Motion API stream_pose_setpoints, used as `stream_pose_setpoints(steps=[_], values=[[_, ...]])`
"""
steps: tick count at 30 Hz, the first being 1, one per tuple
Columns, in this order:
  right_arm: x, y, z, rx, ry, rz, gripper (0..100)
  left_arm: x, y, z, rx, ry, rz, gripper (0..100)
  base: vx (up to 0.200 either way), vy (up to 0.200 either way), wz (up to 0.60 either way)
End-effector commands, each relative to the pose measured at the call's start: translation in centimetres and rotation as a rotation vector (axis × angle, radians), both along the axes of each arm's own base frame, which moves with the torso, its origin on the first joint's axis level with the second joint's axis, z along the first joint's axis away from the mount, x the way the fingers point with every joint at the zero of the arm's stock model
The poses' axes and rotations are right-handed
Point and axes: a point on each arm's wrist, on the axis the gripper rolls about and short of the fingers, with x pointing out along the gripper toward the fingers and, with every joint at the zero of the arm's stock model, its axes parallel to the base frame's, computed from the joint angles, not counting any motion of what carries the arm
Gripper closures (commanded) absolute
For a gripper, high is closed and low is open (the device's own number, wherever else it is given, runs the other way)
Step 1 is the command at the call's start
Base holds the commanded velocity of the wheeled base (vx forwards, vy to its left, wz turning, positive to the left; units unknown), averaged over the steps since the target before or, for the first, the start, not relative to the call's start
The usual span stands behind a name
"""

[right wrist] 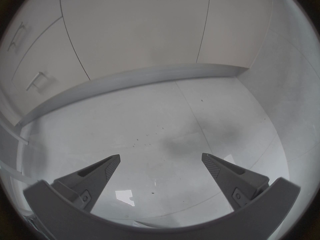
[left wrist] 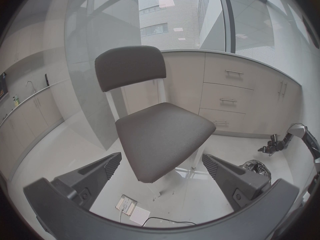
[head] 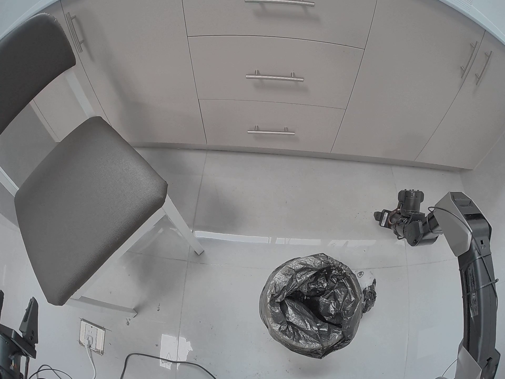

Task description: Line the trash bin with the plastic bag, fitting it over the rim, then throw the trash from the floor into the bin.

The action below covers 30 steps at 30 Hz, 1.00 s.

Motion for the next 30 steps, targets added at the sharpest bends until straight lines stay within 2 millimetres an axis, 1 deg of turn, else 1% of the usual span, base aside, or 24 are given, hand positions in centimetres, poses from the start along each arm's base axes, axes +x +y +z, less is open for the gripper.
stream_pose_setpoints(steps=[1,3,4,6,13,15,23,26,29,30], values=[[0.1,-0.8,-4.6,-0.018,0.084,-0.002,0,-0.9,0.1,-2.2,-0.017,-0.028,0.051,0,0.0,0.0,0.0],[0.1,-0.8,-5.2,-0.054,0.106,0.021,0,-0.9,0.1,-3.0,-0.019,-0.018,0.07,0,0.0,0.0,0.0],[0.1,-0.8,-5.2,-0.063,0.113,0.028,0,-1.0,0.1,-3.6,-0.018,-0.015,0.076,0,0.0,0.0,0.0],[0.1,-0.8,-5.3,-0.064,0.119,0.031,0,-1.2,0.1,-3.8,-0.026,-0.024,0.087,0,0.0,0.0,0.0],[0.4,0.0,-5.4,-0.083,0.178,0.084,0,-1.5,0.0,-4.0,-0.052,-0.059,0.15,0,0.0,0.0,0.0],[0.7,0.5,-5.9,-0.089,0.221,0.125,0,-1.6,-0.1,-4.0,-0.05,-0.073,0.186,0,0.0,0.0,0.0],[1.3,0.5,-6.8,-0.1,0.296,0.148,0,-1.8,-0.1,-4.0,-0.047,-0.088,0.21,0,0.0,0.0,0.0],[1.4,0.6,-7.5,-0.106,0.332,0.158,0,-1.8,-0.1,-4.0,-0.044,-0.087,0.21,0,0.0,0.0,0.0],[0.8,0.9,-9.2,-0.118,0.401,0.183,0,-1.8,-0.1,-4.0,-0.054,-0.09,0.21,0,0.0,0.0,0.0],[0.7,1.0,-9.5,-0.119,0.411,0.187,0,-1.8,-0.1,-4.0,-0.053,-0.09,0.21,0,0.0,0.0,0.0]])
